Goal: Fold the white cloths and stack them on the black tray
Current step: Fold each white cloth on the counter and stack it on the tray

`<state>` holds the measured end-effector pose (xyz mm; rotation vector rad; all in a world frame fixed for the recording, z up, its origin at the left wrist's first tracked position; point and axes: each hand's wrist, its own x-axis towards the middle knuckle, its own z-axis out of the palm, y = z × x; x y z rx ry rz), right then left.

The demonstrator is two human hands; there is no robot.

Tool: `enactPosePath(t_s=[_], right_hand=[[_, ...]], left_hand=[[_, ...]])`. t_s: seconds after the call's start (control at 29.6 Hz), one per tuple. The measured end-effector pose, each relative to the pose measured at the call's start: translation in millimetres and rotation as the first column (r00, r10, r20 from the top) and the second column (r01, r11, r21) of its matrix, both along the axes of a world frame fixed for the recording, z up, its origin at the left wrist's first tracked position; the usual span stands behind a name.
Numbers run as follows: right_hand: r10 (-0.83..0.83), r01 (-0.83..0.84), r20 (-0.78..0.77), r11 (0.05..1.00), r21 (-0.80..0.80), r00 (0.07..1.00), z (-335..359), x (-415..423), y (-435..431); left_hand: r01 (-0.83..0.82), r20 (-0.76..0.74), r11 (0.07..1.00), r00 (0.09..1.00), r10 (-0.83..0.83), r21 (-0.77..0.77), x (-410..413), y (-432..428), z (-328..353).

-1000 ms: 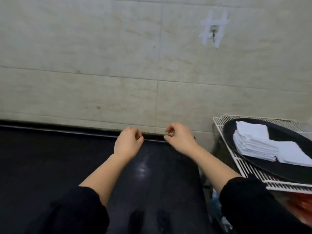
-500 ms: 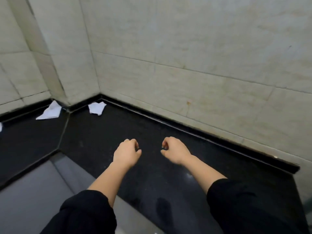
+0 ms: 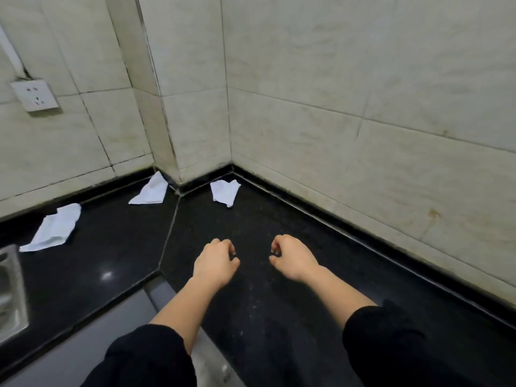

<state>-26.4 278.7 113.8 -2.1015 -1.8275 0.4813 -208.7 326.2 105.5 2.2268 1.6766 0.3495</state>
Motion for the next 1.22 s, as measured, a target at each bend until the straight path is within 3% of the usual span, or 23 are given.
enactPosePath(t_s=[0.2,0.47,0.88,1.22], right_hand=[[0.008,-0.009,-0.014,0.998,-0.060,1.000,-13,-9,113],[-0.007,0.004,-0.033,0.995,-0.101,0.999,-29,-23,194],[-0.200,0.190,-0.043,0.967,-0.173,0.979,-93,-52,336],[-0.213,0.217,0.069,0.974,-0.062,0.975,-139,-71,423]], left_hand=[[-0.028,-0.014,0.999,1.000,0.028,-0.042,-14,107,-5],[-0.024,0.022,0.997,0.999,0.025,-0.071,-18,196,-30],[0.083,0.072,0.975,0.995,-0.070,-0.205,-38,362,-106],[0.109,0.208,0.966,0.976,-0.059,-0.236,-36,449,-155]])
